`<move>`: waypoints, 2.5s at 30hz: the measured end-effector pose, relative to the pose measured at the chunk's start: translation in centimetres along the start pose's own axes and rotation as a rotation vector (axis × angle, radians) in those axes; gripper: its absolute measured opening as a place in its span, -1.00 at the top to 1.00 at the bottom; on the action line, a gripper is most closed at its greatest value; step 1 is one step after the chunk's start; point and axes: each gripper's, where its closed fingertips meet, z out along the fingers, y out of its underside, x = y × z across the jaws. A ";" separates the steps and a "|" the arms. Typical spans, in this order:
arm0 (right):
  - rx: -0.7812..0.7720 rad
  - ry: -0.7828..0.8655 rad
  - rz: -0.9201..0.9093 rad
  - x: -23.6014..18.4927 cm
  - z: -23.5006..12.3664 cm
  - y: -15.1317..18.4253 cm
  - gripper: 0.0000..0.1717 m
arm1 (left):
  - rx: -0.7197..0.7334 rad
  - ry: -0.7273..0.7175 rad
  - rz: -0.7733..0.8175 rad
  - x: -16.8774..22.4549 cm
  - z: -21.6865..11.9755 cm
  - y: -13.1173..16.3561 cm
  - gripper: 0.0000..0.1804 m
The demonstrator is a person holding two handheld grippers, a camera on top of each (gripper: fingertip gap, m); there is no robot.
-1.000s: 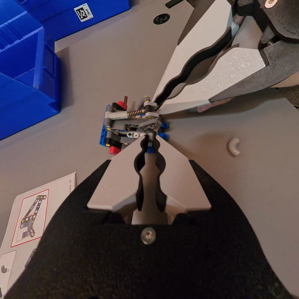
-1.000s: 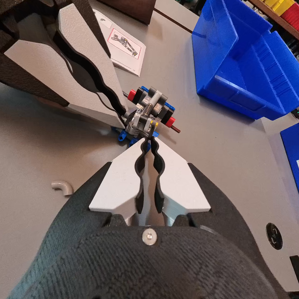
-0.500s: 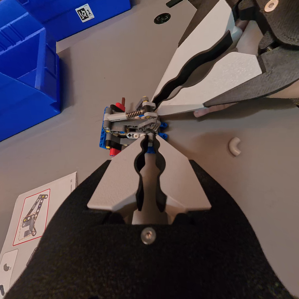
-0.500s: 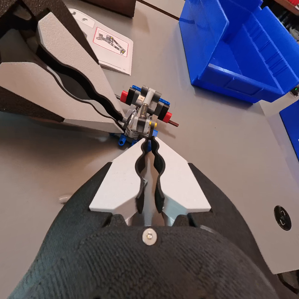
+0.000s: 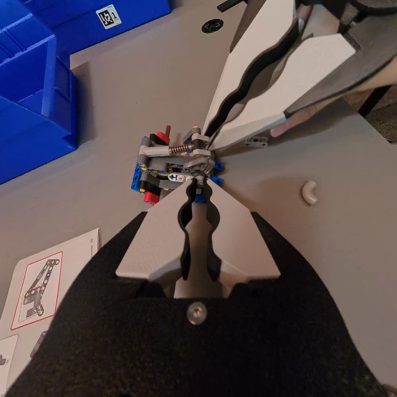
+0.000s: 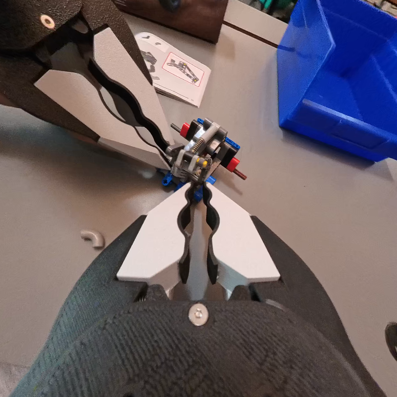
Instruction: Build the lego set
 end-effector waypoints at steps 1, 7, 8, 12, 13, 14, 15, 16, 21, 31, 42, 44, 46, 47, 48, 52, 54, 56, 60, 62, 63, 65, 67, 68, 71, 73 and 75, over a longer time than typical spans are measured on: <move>0.011 -0.039 -0.002 0.0 -0.1 0.0 0.97 | 0.000 0.004 -0.004 0.0 0.0 0.0 0.97; 0.081 -0.188 -0.054 -0.2 -0.6 -0.5 0.99 | 0.001 0.015 -0.012 0.0 0.0 0.0 0.97; 0.086 -0.183 -0.072 -0.2 -0.6 -0.5 1.00 | 0.001 0.015 -0.012 0.0 0.0 0.0 0.97; 0.044 -0.195 -0.166 -0.8 -0.1 0.2 1.00 | 0.002 0.016 -0.012 0.0 0.0 0.0 0.97; 0.030 -0.179 -0.193 -0.8 0.0 0.5 0.97 | 0.002 0.017 -0.013 0.0 0.0 0.0 0.97; 0.026 -0.141 -0.221 -0.4 0.2 0.6 0.95 | 0.002 0.018 -0.014 0.0 0.0 0.0 0.97; 0.034 -0.100 -0.241 0.1 0.2 0.6 0.86 | 0.002 0.018 -0.014 0.0 0.0 0.0 0.97; 0.047 -0.086 -0.247 0.3 0.0 0.5 0.87 | 0.002 0.018 -0.014 0.0 0.0 0.0 0.97; 0.095 -0.113 -0.265 0.0 -0.1 -0.2 0.96 | 0.002 0.028 -0.024 0.1 0.0 0.0 0.97; 0.092 -0.019 -0.371 0.2 0.3 -0.1 0.97 | 0.000 0.024 -0.026 0.0 0.0 0.0 0.97; 0.029 0.044 -0.250 0.2 0.6 -0.1 0.99 | -0.003 0.007 -0.028 -0.2 -0.1 0.1 0.97; 0.017 0.054 -0.220 0.2 0.6 -0.1 0.98 | -0.004 0.005 -0.026 -0.2 -0.1 0.1 0.97; 0.006 0.071 -0.191 0.2 0.6 -0.1 0.99 | -0.004 0.001 -0.023 -0.2 -0.1 0.1 0.97; 0.001 0.076 -0.176 0.1 0.6 -0.1 0.99 | -0.004 -0.003 -0.020 -0.2 -0.1 0.1 0.97; -0.004 0.076 -0.156 0.1 0.6 -0.1 0.99 | -0.005 -0.005 -0.019 -0.2 -0.1 0.1 0.97; -0.018 0.069 -0.081 0.0 0.6 0.0 0.99 | -0.006 -0.012 -0.017 -0.3 -0.1 0.1 0.97; -0.019 0.072 -0.070 0.1 0.6 -0.1 0.99 | -0.005 -0.013 -0.014 -0.3 -0.1 0.1 0.97; -0.002 0.013 -0.069 -0.1 0.5 -0.1 0.99 | -0.002 0.011 -0.027 -0.3 -0.2 0.2 0.97; 0.057 -0.192 -0.099 -0.9 -0.3 -0.2 0.89 | 0.010 0.062 -0.005 -0.1 -0.4 0.3 0.97; 0.106 -0.221 -0.117 -0.1 -0.9 -0.4 0.83 | 0.018 0.103 0.003 -0.2 -0.6 0.4 0.97; 0.149 -0.233 -0.126 0.3 -1.4 -0.9 0.77 | 0.023 0.133 0.012 -0.2 -0.8 0.5 0.97; 0.237 -0.245 -0.182 0.9 -2.3 -2.1 0.76 | 0.042 0.233 0.064 0.2 -1.4 0.9 0.97; 0.262 -0.269 -0.312 0.9 -2.6 -2.8 0.68 | 0.060 0.325 0.116 0.5 -2.1 1.2 0.97; 0.252 -0.270 -0.394 0.8 -2.4 -3.0 0.66 | 0.067 0.360 0.137 0.6 -2.4 1.4 0.97; 0.197 -0.253 -0.618 1.0 -1.0 -3.7 0.50 | 0.086 0.407 0.199 0.9 -2.7 1.5 0.97; 0.149 -0.322 -0.701 0.4 0.4 -3.7 0.45 | 0.095 0.404 0.232 0.9 -2.7 1.5 0.97; 0.106 -0.417 -0.746 0.2 1.6 -3.4 0.40 | 0.100 0.392 0.250 1.0 -2.7 1.5 0.97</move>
